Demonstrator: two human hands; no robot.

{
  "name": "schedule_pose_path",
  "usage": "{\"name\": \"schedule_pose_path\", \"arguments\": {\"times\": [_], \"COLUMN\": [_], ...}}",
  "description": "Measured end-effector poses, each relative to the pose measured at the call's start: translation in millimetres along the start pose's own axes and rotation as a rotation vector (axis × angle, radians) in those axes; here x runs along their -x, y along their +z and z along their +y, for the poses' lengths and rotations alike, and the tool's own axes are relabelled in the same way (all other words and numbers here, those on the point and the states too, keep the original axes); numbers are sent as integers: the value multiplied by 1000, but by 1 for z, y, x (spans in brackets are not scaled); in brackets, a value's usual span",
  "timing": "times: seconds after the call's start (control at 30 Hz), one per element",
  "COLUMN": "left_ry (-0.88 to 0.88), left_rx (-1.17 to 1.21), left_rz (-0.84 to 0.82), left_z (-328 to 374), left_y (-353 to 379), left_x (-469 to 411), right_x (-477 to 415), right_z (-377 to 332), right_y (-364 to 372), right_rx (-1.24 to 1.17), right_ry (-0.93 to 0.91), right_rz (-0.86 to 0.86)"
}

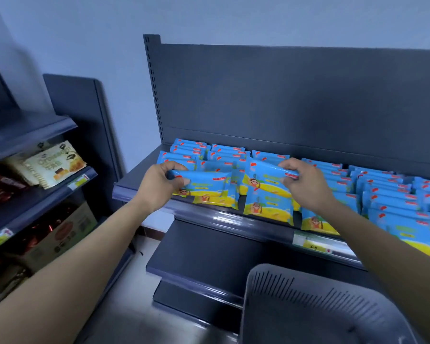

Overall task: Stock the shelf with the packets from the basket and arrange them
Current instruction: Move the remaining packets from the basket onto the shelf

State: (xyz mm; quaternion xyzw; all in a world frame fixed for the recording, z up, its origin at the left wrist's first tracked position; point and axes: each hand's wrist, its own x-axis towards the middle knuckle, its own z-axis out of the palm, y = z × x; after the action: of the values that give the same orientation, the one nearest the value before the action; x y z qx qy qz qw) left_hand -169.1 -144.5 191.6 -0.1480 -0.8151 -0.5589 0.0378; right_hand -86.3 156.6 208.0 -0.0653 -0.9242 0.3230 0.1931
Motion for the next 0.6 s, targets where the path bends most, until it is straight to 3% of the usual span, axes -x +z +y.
{"name": "schedule_pose_path", "arguments": {"times": [0.13,0.37,0.6], "left_ry": [-1,-44,-63], "left_rx": [8,-11,-133], "left_rz": [-59,-191,-338], "left_z": [-21,-77,-113], "left_y": [-25,-90,-94], "left_x": [-34,-96,-129], "right_x": [-22,-53,-60], "right_z": [-20,-44,-56], "right_y": [32,114,143], "right_rx": [7,40,493], "right_ry": [43,172,190], "right_rz": [-2,-178,-320]}}
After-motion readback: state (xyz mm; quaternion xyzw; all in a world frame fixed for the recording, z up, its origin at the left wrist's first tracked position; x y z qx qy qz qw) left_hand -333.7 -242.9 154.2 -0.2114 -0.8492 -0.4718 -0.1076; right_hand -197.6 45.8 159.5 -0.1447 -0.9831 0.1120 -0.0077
